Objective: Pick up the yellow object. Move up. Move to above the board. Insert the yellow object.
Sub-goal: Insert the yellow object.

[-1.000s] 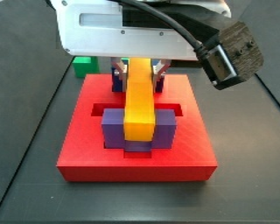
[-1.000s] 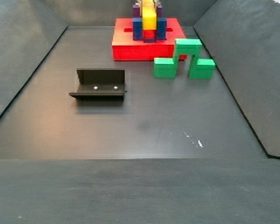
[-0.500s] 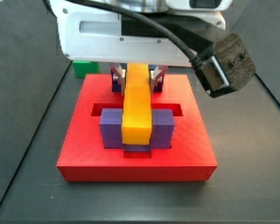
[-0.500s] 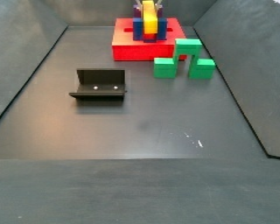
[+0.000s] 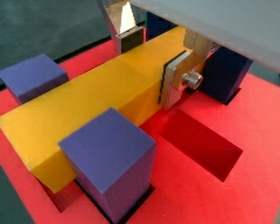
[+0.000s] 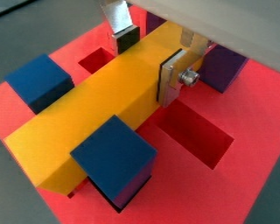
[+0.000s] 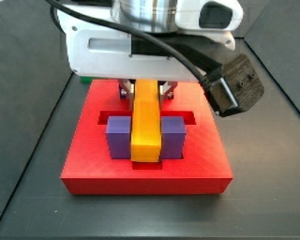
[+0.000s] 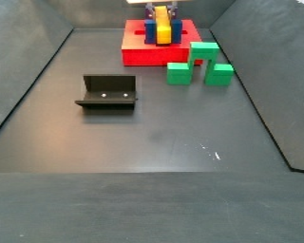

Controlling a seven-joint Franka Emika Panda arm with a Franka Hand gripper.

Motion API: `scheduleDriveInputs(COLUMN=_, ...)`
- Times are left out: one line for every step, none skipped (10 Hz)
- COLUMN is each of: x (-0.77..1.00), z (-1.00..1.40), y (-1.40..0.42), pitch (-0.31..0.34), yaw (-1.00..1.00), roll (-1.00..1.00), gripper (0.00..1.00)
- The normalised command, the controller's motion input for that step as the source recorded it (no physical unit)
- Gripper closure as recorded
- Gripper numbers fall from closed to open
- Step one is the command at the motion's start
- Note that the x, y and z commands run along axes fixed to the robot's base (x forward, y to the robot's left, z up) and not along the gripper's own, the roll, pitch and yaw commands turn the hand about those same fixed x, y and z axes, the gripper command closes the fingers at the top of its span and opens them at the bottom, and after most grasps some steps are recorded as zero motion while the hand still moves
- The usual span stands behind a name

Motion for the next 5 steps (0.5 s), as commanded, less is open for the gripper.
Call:
scheduleDriveInputs(x=0.0, z=-0.17, y=0.0, pitch=-0.034, yaw=0.01, roll=0.0, gripper=1.0)
scheduleDriveInputs(x=0.0, z=-0.18, y=0.0, pitch=-0.031, yaw=0.0, roll=0.0, gripper=1.0)
scheduleDriveInputs(x=0.0, z=-0.18, y=0.0, pitch=-0.03, yaw=0.0, roll=0.0, gripper=1.0)
scheduleDriveInputs(x=0.0, z=-0.16, y=0.0, pitch=-0.023, yaw=0.0, roll=0.0, gripper=1.0)
scheduleDriveInputs(x=0.0, z=-0.15, y=0.0, pitch=-0.02, yaw=0.0, roll=0.0, gripper=1.0)
